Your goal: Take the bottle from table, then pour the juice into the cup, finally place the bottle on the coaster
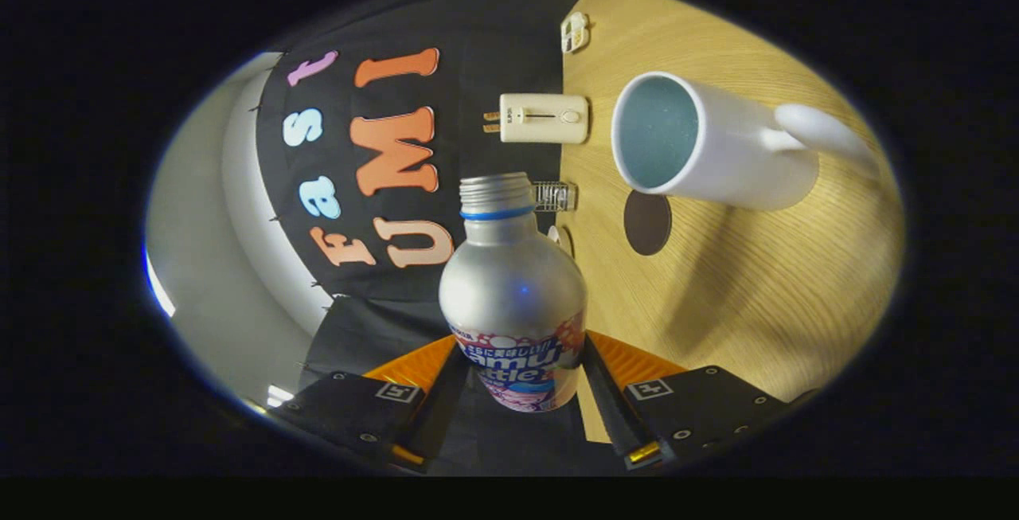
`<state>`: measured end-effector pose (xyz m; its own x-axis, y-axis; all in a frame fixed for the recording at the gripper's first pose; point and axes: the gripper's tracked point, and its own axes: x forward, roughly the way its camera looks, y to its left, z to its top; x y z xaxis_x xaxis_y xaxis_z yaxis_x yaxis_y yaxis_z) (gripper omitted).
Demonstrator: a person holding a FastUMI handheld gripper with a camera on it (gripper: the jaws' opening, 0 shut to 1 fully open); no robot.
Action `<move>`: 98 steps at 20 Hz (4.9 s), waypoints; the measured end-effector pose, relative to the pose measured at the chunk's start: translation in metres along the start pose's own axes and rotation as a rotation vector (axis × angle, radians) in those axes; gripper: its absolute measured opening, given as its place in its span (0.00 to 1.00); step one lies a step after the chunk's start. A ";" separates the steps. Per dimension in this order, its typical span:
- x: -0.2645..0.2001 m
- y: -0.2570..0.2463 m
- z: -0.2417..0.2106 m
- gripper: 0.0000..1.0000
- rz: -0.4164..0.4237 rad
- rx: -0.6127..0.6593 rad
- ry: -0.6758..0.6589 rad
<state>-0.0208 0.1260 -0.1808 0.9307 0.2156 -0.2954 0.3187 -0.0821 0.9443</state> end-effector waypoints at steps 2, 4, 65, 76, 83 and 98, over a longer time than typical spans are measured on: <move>-0.002 0.001 0.000 0.79 0.006 0.044 0.002; -0.005 0.002 0.002 0.79 0.016 0.084 0.005; -0.010 0.061 0.027 0.78 0.263 0.492 0.026; -0.008 0.068 0.033 0.78 0.285 0.530 0.013; -0.007 0.068 0.033 0.78 0.287 0.542 0.009; 0.011 0.018 0.011 0.79 0.040 0.219 0.010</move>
<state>-0.0029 0.1166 -0.1691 0.9421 0.2175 -0.2554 0.3135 -0.3002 0.9009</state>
